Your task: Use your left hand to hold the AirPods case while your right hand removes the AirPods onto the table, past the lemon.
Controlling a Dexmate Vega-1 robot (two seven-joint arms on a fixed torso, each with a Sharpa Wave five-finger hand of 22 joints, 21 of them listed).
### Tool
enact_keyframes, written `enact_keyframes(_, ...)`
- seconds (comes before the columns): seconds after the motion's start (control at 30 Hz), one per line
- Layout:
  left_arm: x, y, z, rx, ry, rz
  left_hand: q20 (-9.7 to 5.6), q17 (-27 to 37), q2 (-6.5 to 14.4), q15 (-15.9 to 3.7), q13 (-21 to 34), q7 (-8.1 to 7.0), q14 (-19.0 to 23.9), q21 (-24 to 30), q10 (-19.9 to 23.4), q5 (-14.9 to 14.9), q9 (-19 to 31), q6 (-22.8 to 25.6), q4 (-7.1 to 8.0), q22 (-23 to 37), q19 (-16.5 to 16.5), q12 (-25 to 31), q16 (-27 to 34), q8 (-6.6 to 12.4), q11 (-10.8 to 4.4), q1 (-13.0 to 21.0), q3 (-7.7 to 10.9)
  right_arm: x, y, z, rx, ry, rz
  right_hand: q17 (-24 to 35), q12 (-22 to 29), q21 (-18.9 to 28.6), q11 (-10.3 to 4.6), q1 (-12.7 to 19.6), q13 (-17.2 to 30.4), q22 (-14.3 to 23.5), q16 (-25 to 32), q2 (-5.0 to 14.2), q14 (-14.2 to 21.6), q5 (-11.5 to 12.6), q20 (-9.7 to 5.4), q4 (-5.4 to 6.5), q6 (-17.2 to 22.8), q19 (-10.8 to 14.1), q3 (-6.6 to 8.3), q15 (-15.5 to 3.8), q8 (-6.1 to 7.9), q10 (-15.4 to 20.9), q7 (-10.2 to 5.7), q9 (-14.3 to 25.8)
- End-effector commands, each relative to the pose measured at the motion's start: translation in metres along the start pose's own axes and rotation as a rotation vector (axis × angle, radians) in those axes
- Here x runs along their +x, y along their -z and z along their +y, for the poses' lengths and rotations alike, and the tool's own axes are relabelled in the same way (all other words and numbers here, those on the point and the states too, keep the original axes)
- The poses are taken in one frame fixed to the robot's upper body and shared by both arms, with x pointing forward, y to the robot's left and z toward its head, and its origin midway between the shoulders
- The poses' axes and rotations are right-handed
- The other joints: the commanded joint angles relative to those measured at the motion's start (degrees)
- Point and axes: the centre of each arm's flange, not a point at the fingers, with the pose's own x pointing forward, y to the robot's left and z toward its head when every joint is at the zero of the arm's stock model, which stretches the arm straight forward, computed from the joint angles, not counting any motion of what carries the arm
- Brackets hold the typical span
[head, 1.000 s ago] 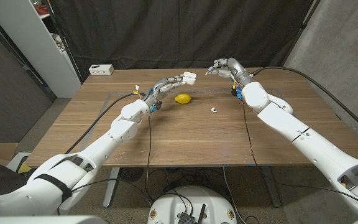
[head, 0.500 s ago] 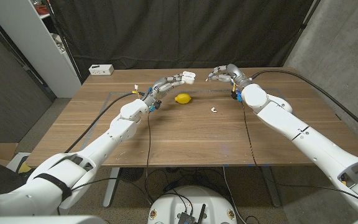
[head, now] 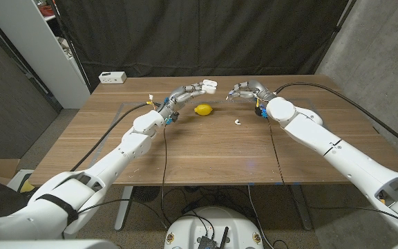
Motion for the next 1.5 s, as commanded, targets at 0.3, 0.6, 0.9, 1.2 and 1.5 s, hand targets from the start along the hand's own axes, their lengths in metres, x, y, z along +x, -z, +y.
enact_keyframes(0.3,-0.003,0.001,-0.004,-0.001,-0.001,0.006,0.04,0.0,0.6,-2.19,0.1,-3.33,0.0,0.4,0.2,0.3,8.6,3.5,0.3,0.0,0.4,-0.1,0.0,0.51,-0.04,0.0,0.71,0.006,0.012,0.027,-0.114,-0.117,0.001,-1.2,-2.2,-0.5,-2.5,0.9,-1.5,0.1,-3.2,-0.47,-6.2,0.9,0.88,0.07,1.7,-2.8,-1.09,-0.61,-0.61,-3.1,-0.96,-1.3)
enact_keyframes(0.6,-0.003,0.002,-0.004,-0.002,0.002,0.011,0.18,0.0,0.7,-2.04,0.1,-3.07,-0.1,0.3,0.2,0.3,8.6,3.5,0.37,0.0,0.3,-0.1,0.0,0.43,0.12,-0.1,0.74,0.008,0.014,0.034,-0.194,-0.123,0.024,-1.4,-3.2,-0.7,-2.38,0.9,-2.3,0.0,-4.1,-0.44,-9.8,1.4,1.19,0.34,1.9,-4.6,-1.61,0.85,-1.06,-5.9,-1.55,-1.9)
enact_keyframes(0.9,-0.003,0.002,-0.003,-0.004,0.005,0.011,0.14,0.0,0.6,-2.1,0.1,-3.26,-0.1,0.3,0.2,0.3,8.6,3.5,0.32,0.0,0.3,-0.1,0.0,0.46,-0.07,0.0,0.76,0.012,0.02,0.043,-0.237,-0.144,0.064,-1.5,-3.3,-0.8,-0.38,0.9,-3.0,0.0,-4.0,-0.41,-11.5,1.8,1.27,0.48,2.2,-6.2,-2.02,1.22,-1.43,-7.9,-2.41,-2.3)
enact_keyframes(1.2,-0.003,0.002,-0.002,-0.002,0.007,0.013,0.1,0.0,0.6,-2.13,0.1,-3.13,-0.1,0.3,0.2,0.3,8.6,3.5,0.27,0.0,0.3,-0.1,0.0,0.42,-0.06,0.0,0.79,0.017,0.028,0.05,-0.262,-0.177,0.091,-1.4,-3.0,-0.5,0.22,0.8,-3.6,0.0,-3.6,-0.19,-12.2,2.2,1.39,0.72,2.1,-7.2,-2.51,0.95,-1.98,-8.8,-4.45,-2.9)
enact_keyframes(1.5,-0.004,0.002,-0.002,-0.003,0.004,0.015,0.08,0.0,0.5,-2.19,0.1,-3.25,0.0,0.3,0.3,0.3,8.4,3.6,0.27,0.0,0.4,-0.1,0.0,0.38,-0.11,0.0,0.78,0.019,0.036,0.055,-0.284,-0.193,0.119,-1.4,-2.7,-0.3,0.86,0.7,-4.1,0.1,-3.3,-0.14,-12.4,2.6,0.89,0.79,1.7,-7.5,-2.9,0.09,-2.51,-8.9,-4.24,-3.3)
